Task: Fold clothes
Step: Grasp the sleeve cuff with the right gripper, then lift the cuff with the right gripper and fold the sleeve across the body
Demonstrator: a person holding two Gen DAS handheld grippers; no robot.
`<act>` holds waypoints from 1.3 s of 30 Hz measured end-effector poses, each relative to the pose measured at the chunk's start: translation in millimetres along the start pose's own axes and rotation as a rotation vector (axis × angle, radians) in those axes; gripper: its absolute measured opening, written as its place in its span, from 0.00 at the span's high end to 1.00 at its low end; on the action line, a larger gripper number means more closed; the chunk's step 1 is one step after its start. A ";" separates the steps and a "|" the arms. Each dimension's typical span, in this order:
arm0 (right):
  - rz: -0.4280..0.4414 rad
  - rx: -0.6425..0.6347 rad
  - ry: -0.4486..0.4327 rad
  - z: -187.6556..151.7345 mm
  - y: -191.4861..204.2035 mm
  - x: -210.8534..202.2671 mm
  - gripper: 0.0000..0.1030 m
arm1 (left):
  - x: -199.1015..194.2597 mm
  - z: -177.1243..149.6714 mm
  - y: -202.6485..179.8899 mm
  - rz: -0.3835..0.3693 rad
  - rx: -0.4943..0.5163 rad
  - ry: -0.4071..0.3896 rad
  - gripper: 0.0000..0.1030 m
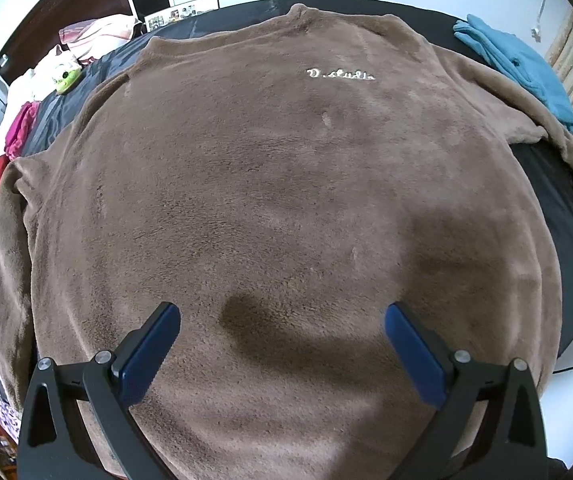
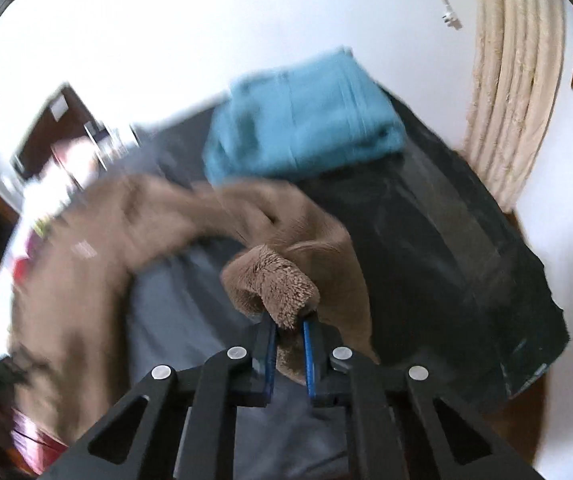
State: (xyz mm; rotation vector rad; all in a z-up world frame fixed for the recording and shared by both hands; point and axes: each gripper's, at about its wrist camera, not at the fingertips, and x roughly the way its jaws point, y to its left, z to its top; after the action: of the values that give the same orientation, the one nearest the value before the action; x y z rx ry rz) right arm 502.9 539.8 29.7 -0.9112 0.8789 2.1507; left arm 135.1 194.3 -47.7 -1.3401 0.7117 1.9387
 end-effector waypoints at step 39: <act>0.789 0.298 -0.080 108.9 231.6 -46.0 0.89 | -32.6 55.0 100.0 -0.135 -0.065 -0.123 0.00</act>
State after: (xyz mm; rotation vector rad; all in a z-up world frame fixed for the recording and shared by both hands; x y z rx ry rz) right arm 316.3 476.7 199.5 -0.3378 1.6639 2.5484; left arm 33.9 165.5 7.2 -1.2616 0.4900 1.9309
